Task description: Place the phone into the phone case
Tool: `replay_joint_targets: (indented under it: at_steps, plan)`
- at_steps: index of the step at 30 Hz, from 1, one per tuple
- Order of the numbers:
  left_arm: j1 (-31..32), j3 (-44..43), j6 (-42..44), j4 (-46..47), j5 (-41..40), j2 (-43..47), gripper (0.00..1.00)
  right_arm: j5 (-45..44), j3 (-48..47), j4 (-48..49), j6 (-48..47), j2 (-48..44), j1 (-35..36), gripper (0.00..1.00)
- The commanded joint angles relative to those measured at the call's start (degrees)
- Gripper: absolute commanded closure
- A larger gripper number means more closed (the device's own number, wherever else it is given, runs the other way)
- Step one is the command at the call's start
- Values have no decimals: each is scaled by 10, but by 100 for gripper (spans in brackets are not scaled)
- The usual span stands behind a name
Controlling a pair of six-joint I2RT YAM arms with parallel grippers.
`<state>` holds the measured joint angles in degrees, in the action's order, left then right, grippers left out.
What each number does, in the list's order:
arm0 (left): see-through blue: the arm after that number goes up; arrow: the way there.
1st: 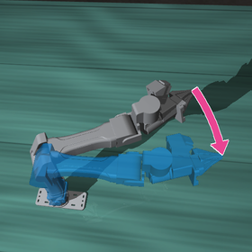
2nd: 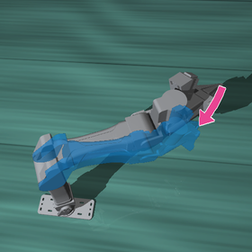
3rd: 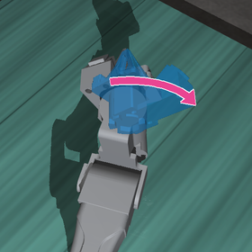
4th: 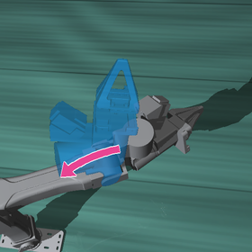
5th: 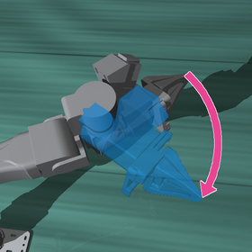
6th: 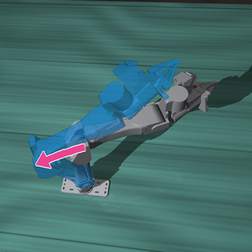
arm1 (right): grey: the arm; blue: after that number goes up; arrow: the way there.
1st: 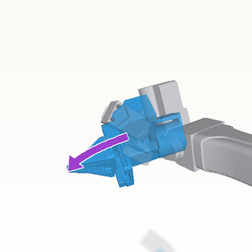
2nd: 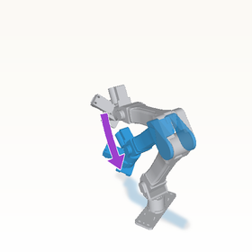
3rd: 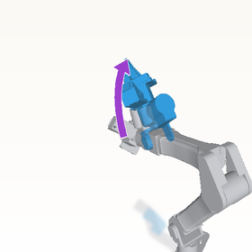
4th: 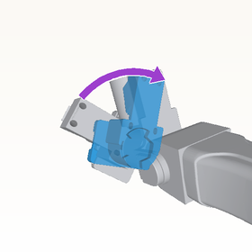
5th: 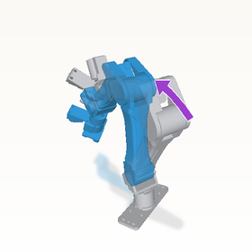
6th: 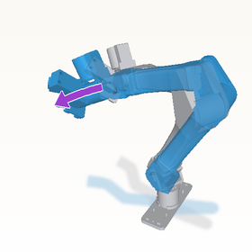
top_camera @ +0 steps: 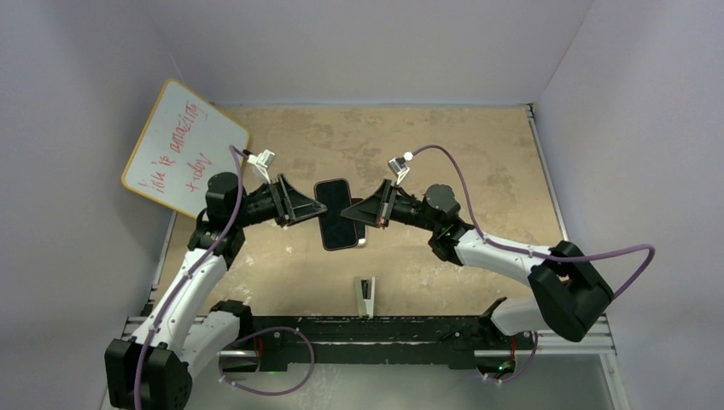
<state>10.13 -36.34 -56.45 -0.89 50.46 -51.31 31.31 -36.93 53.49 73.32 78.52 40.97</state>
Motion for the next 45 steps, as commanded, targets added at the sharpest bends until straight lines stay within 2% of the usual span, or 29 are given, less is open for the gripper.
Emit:
replay_joint_targets:
  at_steps: [1, 3, 5, 7, 10, 15, 24, 27, 28, 29, 32, 34, 35, 37, 38, 41, 44, 45]
  plan:
    - [-1, 2, -22, 89, -5, -25, 66, 28, -4, 53, -9, -24, 2, 100]
    - [-1, 2, -31, 108, -3, -35, 81, 36, -9, 31, -25, -22, 2, 99]
    - [-1, 16, -52, 140, -2, -36, 100, 40, -6, 27, -28, -24, 2, 94]
    - [-1, 38, -81, 181, 4, -37, 100, 46, -8, 10, -41, -28, 2, 82]
    - [-1, 54, -102, 239, 42, -54, 100, 36, -21, -40, -61, -41, 0, 72]
    - [-1, 40, -79, 243, 101, -69, 100, 37, -56, -66, -76, -41, -15, 54]
    - [-1, -40, 87, 28, 121, -95, 100, 50, -101, -44, -63, -3, -45, 50]
    - [-1, -42, 99, 16, 129, -103, 100, 54, -123, -50, -67, 13, -48, 49]
    - [-1, -39, 93, 24, 129, -102, 100, 57, -128, -50, -67, 18, -49, 51]
    - [-1, -38, 89, 28, 129, -102, 100, 60, -131, -51, -68, 23, -49, 58]
    - [-1, -40, 93, 19, 122, -103, 100, 57, -133, -53, -79, 29, -49, 82]
    - [-1, -54, 149, -57, 83, -109, 100, 15, -141, -90, -126, 17, -49, 95]
    - [-1, -70, 186, -122, 45, -118, 100, -12, -157, -155, -188, 10, -47, 99]
    - [-1, -103, 245, -239, -38, -150, 100, -56, -186, -239, -267, 3, -41, 100]
    - [-1, -109, 253, -252, -41, -169, 100, -59, -191, -248, -287, 5, -40, 100]
    - [-1, -84, 208, -177, 10, -168, 100, -35, -180, -242, -293, 13, -40, 100]
    - [-2, -81, 181, -131, 11, -143, 100, -9, -154, -231, -269, 15, -40, 100]
    - [-1, -83, 179, -117, 12, -137, 97, 2, -143, -212, -257, 13, -39, 100]
